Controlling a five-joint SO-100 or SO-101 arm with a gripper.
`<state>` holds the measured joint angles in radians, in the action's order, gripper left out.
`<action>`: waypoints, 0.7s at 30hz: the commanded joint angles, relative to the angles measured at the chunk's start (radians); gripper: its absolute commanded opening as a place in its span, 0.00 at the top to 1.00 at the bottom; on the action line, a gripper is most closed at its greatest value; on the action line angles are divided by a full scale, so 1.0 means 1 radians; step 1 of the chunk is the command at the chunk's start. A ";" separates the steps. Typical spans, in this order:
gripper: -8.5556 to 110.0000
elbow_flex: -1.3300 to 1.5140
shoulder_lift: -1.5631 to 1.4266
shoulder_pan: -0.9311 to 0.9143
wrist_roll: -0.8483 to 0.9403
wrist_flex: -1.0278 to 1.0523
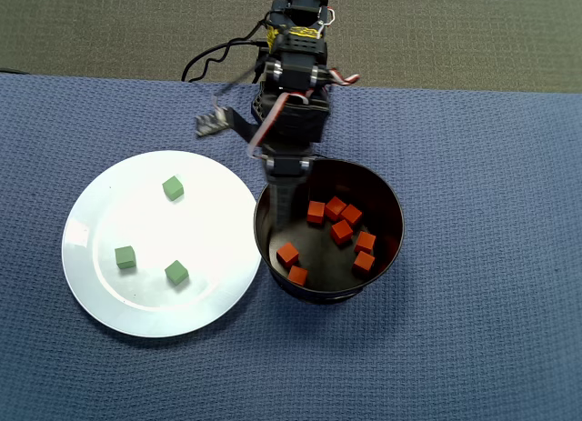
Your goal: Pick up the red cubes from the white plate and place them in the black recipient
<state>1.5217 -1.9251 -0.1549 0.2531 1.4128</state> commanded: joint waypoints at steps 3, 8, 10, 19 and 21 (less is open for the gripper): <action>0.87 0.075 -0.051 -0.166 -0.020 -0.121; 0.92 0.215 -0.061 -0.276 0.015 -0.229; 0.93 0.302 -0.095 -0.308 0.040 -0.287; 0.93 0.667 -0.282 -0.272 0.060 -0.407; 0.93 0.749 -0.342 -0.256 0.054 -0.428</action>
<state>2.1752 -2.1583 -0.4387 0.2991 1.0492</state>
